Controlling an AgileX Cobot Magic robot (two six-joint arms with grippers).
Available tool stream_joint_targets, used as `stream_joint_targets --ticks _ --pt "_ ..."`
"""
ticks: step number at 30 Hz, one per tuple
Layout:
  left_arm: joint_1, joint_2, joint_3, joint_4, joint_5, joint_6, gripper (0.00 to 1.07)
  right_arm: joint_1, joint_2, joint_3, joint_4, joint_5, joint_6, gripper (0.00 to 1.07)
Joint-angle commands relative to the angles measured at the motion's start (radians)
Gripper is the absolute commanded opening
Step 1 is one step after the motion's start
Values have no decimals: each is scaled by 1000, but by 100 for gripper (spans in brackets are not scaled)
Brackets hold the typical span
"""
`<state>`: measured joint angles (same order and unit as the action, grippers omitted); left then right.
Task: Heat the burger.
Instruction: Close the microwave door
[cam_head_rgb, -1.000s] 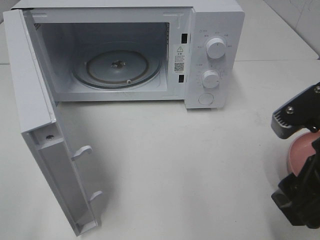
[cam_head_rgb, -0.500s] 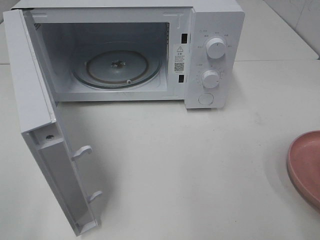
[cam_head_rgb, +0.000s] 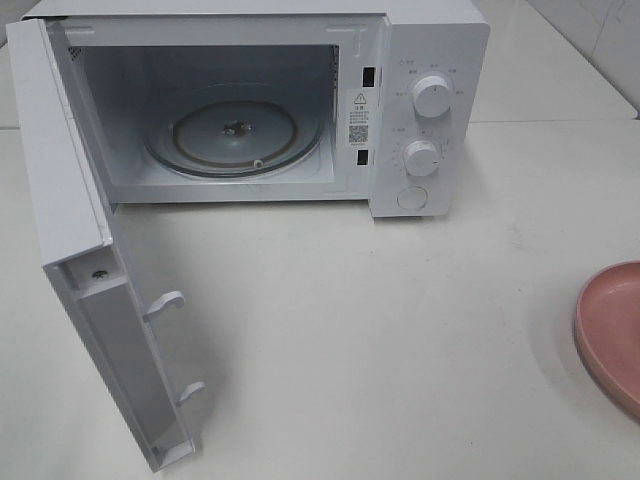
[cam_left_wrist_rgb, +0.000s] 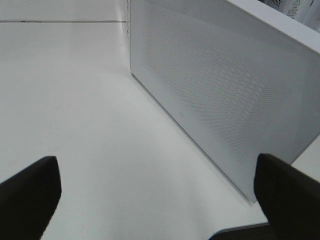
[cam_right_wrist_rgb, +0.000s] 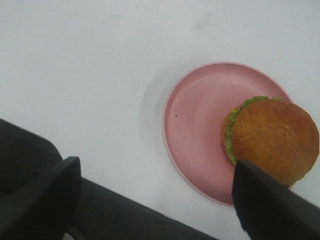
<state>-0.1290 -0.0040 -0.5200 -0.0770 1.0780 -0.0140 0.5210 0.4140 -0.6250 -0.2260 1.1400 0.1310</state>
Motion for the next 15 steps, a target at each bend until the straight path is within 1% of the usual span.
stream_joint_targets --ticks 1,2,3,4,5,6,7,8,9,11,12,13,15 --pt "2 -19 2 -5 -9 -3 98 -72 -66 -4 46 -14 -59 76" --pt "2 -19 2 -5 -9 -3 98 -72 -66 -4 46 -14 -59 76" --pt "2 -19 2 -5 -9 -3 98 -117 -103 -4 68 -21 -65 76" --pt "2 -19 2 -5 -9 -3 98 -136 -117 0 76 -26 -66 76" --pt "2 -19 2 -5 -9 -3 98 -136 -117 0 76 -26 -66 76" --pt "2 -19 2 -5 -9 -3 98 -178 -150 12 83 -36 -71 76" --pt "2 -19 2 -5 -9 -3 98 -198 -169 23 85 -45 -76 76" --pt "2 -19 2 -5 -9 -3 98 -198 -169 23 85 -45 -76 76" --pt "2 -19 2 -5 -9 -3 98 -229 -208 48 86 -54 -86 76" --pt "2 -19 2 -5 -9 -3 98 -244 -228 62 87 -57 -88 76" --pt "2 -19 2 -5 -9 -3 98 -271 -262 86 97 -62 -88 76" --pt "2 -19 2 -5 -9 -3 98 -302 -292 91 108 -80 -97 76" --pt "2 -19 2 -5 -9 -3 98 -318 -309 95 108 -94 -100 76"
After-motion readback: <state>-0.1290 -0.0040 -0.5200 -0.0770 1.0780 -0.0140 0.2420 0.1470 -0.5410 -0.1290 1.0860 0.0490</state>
